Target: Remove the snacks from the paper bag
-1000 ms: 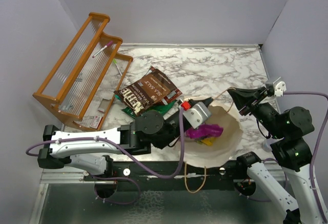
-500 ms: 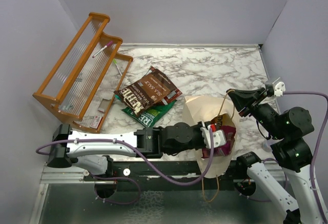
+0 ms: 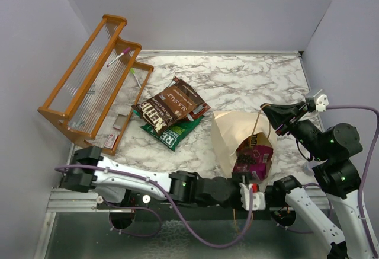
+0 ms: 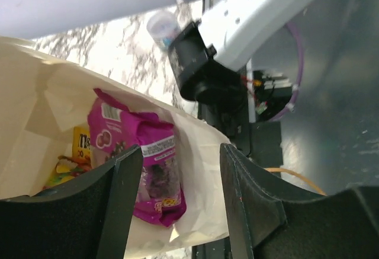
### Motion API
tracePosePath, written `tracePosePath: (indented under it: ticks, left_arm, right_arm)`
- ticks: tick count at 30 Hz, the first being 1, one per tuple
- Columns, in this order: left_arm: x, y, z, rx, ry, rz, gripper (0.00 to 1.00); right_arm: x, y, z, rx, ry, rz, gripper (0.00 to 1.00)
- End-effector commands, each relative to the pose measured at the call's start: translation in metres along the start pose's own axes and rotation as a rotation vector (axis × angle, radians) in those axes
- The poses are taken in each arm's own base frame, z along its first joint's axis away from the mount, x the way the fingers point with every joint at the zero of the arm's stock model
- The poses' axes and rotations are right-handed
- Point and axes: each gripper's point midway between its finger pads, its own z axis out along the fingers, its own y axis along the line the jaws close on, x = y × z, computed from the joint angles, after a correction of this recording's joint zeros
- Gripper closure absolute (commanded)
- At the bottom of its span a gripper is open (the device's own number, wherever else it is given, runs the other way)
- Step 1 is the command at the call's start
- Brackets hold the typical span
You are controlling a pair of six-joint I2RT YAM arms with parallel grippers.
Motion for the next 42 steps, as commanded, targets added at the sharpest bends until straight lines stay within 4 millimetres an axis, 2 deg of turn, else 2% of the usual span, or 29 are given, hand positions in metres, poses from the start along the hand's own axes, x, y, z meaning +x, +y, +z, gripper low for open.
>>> tracePosePath:
  ticks: [1,3,5,8,10,12,14,20,24,28,30,34,42]
  left_arm:
    - [0.021,0.013,0.028,-0.155,0.084,0.165,0.42]
    - [0.034,0.017,0.039,-0.186,0.144,0.232,0.42]
    - [0.048,0.020,0.047,-0.204,0.191,0.288,0.38]
    - [0.063,0.027,0.055,-0.211,0.231,0.289,0.21]
    - [0.069,0.033,0.057,-0.225,0.240,0.280,0.18]
    - [0.085,0.035,0.062,-0.233,0.273,0.270,0.16]
    - [0.095,0.037,0.064,-0.242,0.289,0.252,0.06]
    - [0.116,0.032,0.078,-0.246,0.296,0.221,0.05]
    - [0.133,0.052,0.080,-0.367,0.360,0.249,0.05]
    - [0.150,0.078,0.077,-0.455,0.429,0.255,0.11]
    - [0.151,0.087,0.072,-0.494,0.452,0.268,0.20]
    - [0.138,0.090,0.068,-0.495,0.441,0.270,0.46]
    - [0.111,0.097,0.048,-0.496,0.430,0.260,0.73]
  right_arm:
    - [-0.011,0.003,0.000,-0.017,-0.029,-0.022,0.98]
    - [-0.012,0.004,-0.001,-0.020,-0.030,-0.021,0.98]
    - [-0.013,0.004,-0.002,-0.020,-0.033,-0.021,0.98]
    - [-0.014,0.005,-0.003,-0.019,-0.037,-0.022,0.98]
    - [-0.014,0.005,-0.004,-0.019,-0.039,-0.023,0.98]
    - [-0.014,0.005,-0.005,-0.017,-0.039,-0.025,0.98]
    - [-0.014,0.005,-0.005,-0.016,-0.040,-0.027,0.98]
    - [-0.014,0.005,-0.006,-0.017,-0.040,-0.030,0.98]
    - [-0.015,0.007,-0.007,-0.024,-0.042,-0.026,0.98]
    - [-0.016,0.007,-0.008,-0.021,-0.045,-0.027,0.98]
    - [-0.017,0.007,-0.010,-0.019,-0.049,-0.029,0.98]
    - [-0.017,0.006,-0.010,-0.014,-0.048,-0.029,0.98]
    - [-0.017,0.005,-0.010,-0.009,-0.053,-0.029,0.98]
